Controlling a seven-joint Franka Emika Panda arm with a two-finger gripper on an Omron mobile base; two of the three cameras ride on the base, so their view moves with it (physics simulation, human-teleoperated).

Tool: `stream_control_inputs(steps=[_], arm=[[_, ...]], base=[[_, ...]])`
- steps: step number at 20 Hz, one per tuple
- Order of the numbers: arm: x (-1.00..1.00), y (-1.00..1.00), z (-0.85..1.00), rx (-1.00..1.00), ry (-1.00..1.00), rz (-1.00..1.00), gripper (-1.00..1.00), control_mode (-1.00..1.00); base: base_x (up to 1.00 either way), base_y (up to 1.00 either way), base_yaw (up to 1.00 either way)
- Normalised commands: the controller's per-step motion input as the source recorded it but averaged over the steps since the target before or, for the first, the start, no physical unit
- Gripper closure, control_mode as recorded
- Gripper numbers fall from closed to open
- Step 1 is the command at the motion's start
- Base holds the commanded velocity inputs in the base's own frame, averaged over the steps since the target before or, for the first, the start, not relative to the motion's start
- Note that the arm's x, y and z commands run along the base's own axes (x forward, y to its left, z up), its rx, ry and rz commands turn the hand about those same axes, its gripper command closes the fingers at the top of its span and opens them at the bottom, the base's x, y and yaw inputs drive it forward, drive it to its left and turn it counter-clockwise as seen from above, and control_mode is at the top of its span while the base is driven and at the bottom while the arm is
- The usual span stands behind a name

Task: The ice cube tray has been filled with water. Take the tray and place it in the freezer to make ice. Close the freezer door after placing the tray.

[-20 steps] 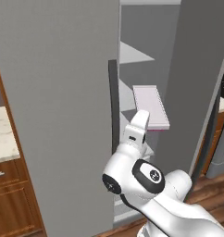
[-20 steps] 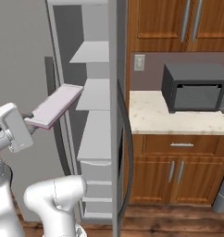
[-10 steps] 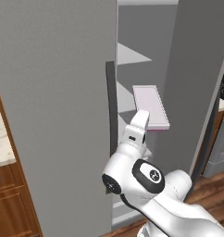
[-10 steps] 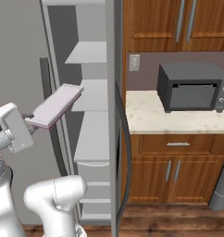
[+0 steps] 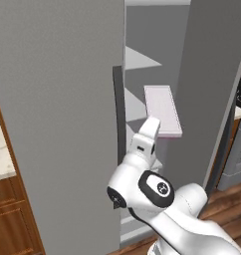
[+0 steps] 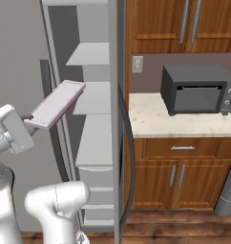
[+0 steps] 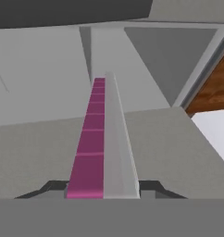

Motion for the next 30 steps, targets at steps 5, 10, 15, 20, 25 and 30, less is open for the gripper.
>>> stream_control_inputs(steps=[5,10,15,20,25,30], arm=[[-0.03,-0.05,0.48,0.01,0.00,0.01,1.00,-1.00],[0.00,-0.16,0.51,0.03,0.03,0.03,1.00,-1.00],[0.09,-0.18,0.35,0.04,0.05,0.07,1.00,-1.00],[0.17,-0.01,0.20,0.00,0.07,0.07,1.00,-1.00],[0.10,-0.02,0.17,0.00,0.07,0.07,1.00,-1.00],[0.15,-0.19,0.12,0.00,0.05,0.06,1.00,-1.00]], base=[[0.00,0.00,0.00],[0.00,0.00,0.00],[0.00,0.00,0.00],[0.00,0.00,0.00],[0.00,0.00,0.00],[0.00,0.00,0.00]])
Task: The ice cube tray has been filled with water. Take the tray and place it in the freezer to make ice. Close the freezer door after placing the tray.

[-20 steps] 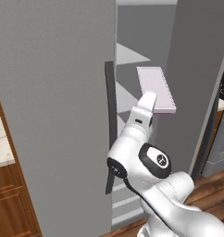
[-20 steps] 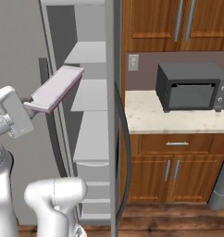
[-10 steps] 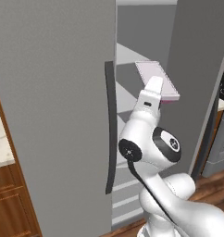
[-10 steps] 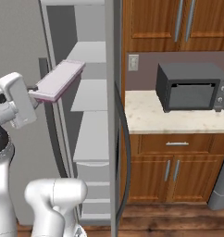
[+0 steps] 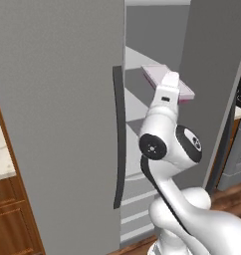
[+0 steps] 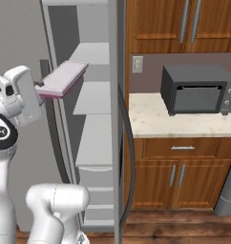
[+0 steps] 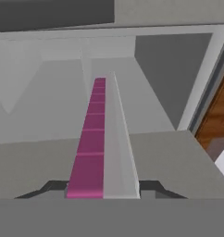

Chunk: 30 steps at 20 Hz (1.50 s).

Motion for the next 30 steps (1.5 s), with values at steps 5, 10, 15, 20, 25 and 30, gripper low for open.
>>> stream_control_inputs(steps=[5,10,15,20,25,30], arm=[[0.27,-0.20,0.03,0.00,0.03,0.06,1.00,-1.00],[0.43,-0.16,0.00,0.00,0.00,0.09,1.00,-1.00],[0.37,-0.13,0.00,0.00,-0.01,0.10,1.00,-1.00],[0.42,-0.15,0.00,0.00,0.00,0.07,1.00,-1.00],[0.50,-0.07,0.00,0.00,0.00,0.03,1.00,-1.00],[0.54,0.00,0.00,0.00,0.00,0.01,1.00,-1.00]], base=[[0.00,0.00,0.00],[0.00,0.00,0.00],[0.00,0.00,0.00],[0.00,0.00,0.00],[0.00,0.00,0.00],[0.00,0.00,0.00]])
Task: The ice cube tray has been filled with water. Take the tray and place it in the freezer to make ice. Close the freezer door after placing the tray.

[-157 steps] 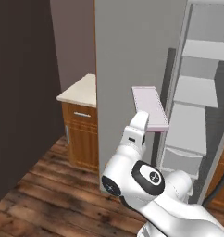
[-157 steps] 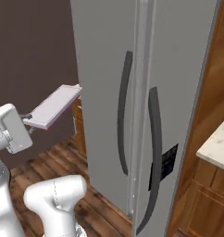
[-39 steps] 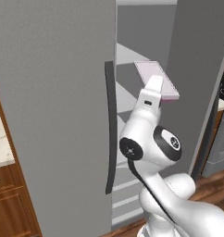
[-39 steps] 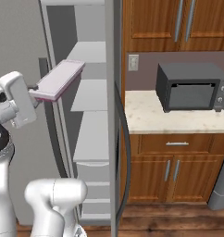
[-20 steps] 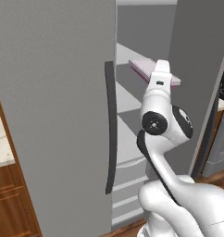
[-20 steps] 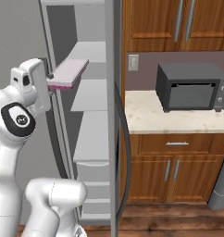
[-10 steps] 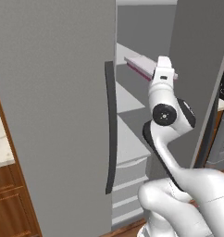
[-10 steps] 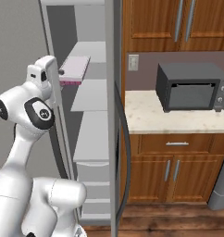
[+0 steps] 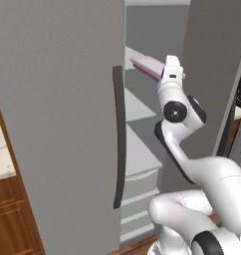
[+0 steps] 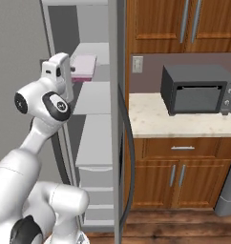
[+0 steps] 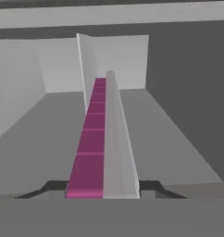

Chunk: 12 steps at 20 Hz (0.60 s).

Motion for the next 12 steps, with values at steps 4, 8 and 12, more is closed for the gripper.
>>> stream_control_inputs(steps=[4,8,12], arm=[[0.46,0.00,0.01,0.00,0.00,0.01,1.00,-1.00],[0.47,0.00,0.00,0.00,0.05,0.01,1.00,-1.00],[0.45,0.00,0.04,0.00,0.08,0.02,1.00,-1.00]], base=[[0.00,0.00,0.00],[0.00,0.00,0.00],[0.00,0.00,0.00]])
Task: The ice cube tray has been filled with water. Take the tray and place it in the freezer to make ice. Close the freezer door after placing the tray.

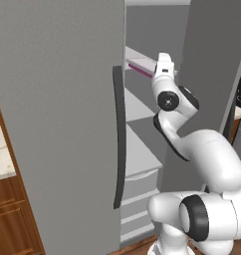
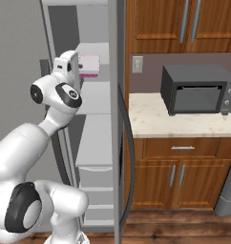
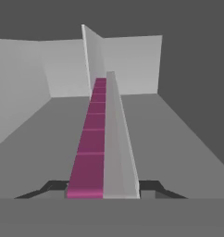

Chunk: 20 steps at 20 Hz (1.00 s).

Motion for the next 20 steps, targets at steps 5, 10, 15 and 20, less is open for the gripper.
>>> stream_control_inputs(steps=[5,10,15,20], arm=[[0.26,0.00,0.15,0.00,0.05,0.03,1.00,-1.00],[0.25,0.00,0.10,0.00,0.01,0.04,1.00,-1.00],[0.31,0.00,0.05,0.00,0.01,0.04,1.00,-1.00],[0.38,0.00,0.03,0.00,0.02,0.04,1.00,-1.00]], base=[[0.00,0.00,0.00],[0.00,0.00,0.00],[0.00,0.00,0.00],[0.00,0.00,0.00]])
